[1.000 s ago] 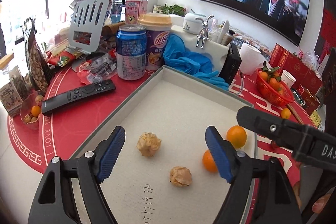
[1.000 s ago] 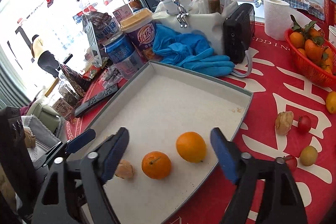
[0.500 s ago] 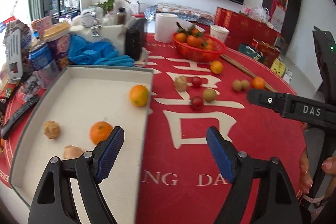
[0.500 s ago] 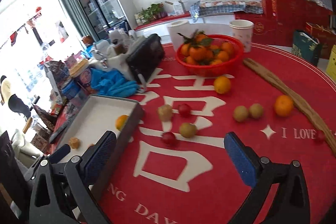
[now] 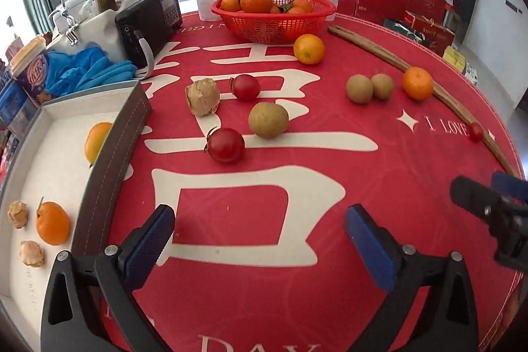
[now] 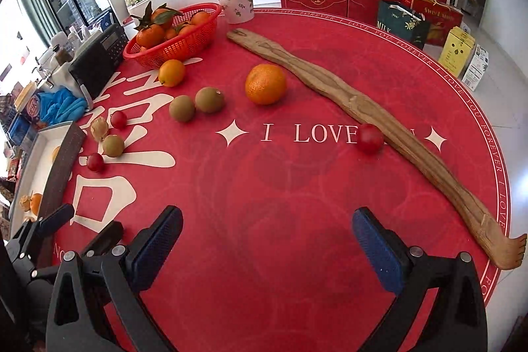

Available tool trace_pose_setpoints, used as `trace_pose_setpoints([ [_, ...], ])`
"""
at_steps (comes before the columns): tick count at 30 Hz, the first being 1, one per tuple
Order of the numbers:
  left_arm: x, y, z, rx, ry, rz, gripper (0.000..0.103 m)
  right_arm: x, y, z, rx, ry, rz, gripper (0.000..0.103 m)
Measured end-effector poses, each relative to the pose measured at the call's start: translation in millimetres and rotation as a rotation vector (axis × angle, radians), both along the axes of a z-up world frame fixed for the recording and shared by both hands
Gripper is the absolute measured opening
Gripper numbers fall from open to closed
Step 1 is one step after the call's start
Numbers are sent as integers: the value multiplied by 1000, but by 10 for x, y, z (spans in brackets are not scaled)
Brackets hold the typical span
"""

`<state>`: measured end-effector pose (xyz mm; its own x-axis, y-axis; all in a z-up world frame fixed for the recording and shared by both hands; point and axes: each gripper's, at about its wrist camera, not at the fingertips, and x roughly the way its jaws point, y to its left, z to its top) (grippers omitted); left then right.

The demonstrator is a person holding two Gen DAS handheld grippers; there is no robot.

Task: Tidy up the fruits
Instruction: 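Move both open tools back over the table away from the tray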

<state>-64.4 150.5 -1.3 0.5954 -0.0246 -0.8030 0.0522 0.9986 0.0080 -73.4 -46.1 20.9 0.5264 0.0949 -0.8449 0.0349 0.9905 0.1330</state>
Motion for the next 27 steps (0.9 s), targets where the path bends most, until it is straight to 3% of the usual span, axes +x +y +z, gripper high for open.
trace_pose_setpoints([
  [6,205,24,4,-19,7,24,103,25,160,-126,-56,29,30,103],
  [9,203,28,4,-20,7,25,103,38,272,-165,-143,28,39,103],
  [27,199,27,8,-20,7,26,103,23,274,-161,-138,17,31,103],
])
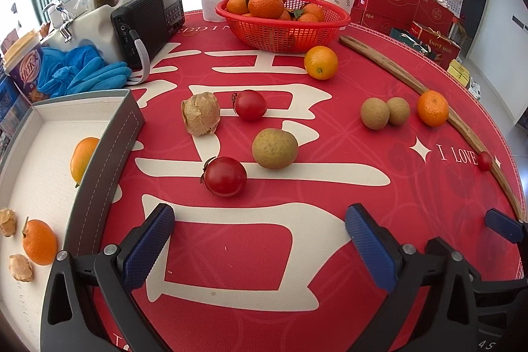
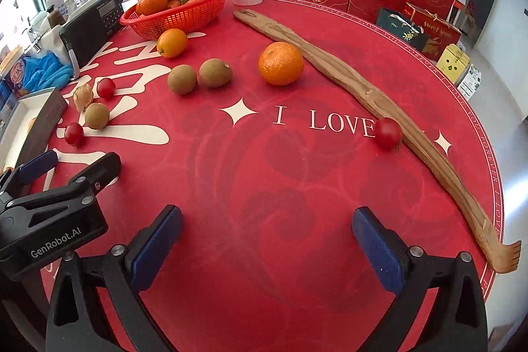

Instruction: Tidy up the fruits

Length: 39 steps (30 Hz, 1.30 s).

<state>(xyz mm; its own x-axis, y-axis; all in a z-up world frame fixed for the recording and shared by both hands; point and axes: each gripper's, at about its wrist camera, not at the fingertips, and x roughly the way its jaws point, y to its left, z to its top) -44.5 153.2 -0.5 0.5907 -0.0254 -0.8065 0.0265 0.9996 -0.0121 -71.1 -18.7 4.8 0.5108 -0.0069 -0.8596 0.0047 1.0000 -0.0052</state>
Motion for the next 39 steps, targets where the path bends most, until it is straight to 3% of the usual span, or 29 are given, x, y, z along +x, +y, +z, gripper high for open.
trace_pose_setpoints([
  [39,4,4,1,0,1,0,103,-21,-12,10,-1,-11,-3,103],
])
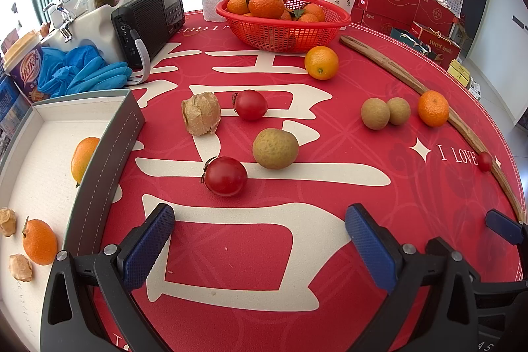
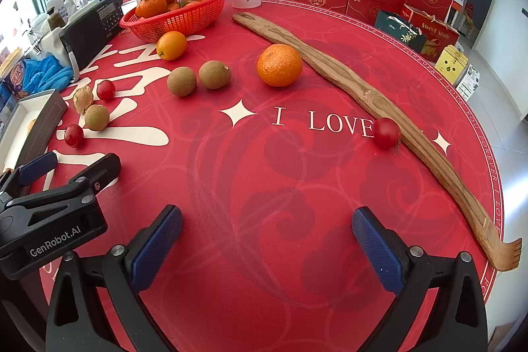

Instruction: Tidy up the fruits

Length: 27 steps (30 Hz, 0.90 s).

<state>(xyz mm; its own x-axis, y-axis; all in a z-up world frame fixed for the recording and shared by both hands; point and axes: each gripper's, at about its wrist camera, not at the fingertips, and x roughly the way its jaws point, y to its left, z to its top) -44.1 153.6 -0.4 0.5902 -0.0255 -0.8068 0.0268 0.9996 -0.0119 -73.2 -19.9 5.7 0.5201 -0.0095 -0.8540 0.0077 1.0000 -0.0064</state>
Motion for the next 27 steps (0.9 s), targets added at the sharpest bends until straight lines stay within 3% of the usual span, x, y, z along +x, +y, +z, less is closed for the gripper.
trace_pose_setpoints([
  [27,-1,0,1,0,0,0,103,-6,-3,2,-2,1,-4,103],
])
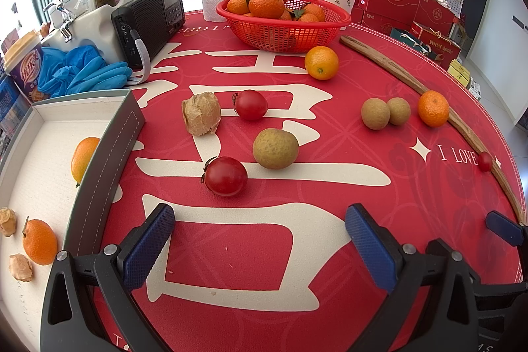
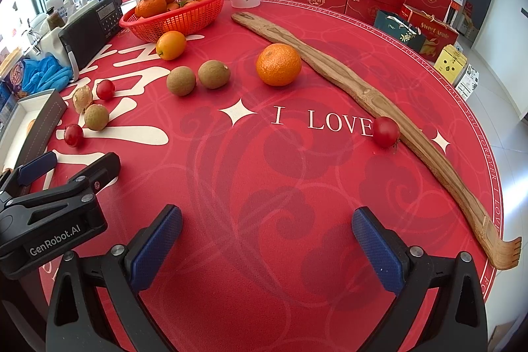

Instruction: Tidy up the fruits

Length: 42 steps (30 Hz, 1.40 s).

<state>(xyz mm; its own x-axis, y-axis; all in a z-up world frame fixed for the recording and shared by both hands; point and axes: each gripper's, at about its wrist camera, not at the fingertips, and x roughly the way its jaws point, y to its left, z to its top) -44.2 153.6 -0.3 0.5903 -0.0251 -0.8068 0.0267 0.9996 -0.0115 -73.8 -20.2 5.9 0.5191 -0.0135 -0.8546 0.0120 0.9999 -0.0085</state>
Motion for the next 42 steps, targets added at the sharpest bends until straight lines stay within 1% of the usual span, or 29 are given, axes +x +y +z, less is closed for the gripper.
trace_pose_setpoints([
  [27,3,2,-3,1,0,0,103,-7,0,-7,0,1,-4,103],
  [31,5,3,-4,0,0,0,103,-5,-21,-3,2,8,10,103],
  [33,6,3,-5,0,0,0,103,3,-51,-2,2,14,17,103],
  [37,4,2,-3,0,0,0,103,-19,-230,-1,4,20,-11,103],
  [42,6,3,-5,0,0,0,103,-37,-425,-3,4,5,-28,103],
])
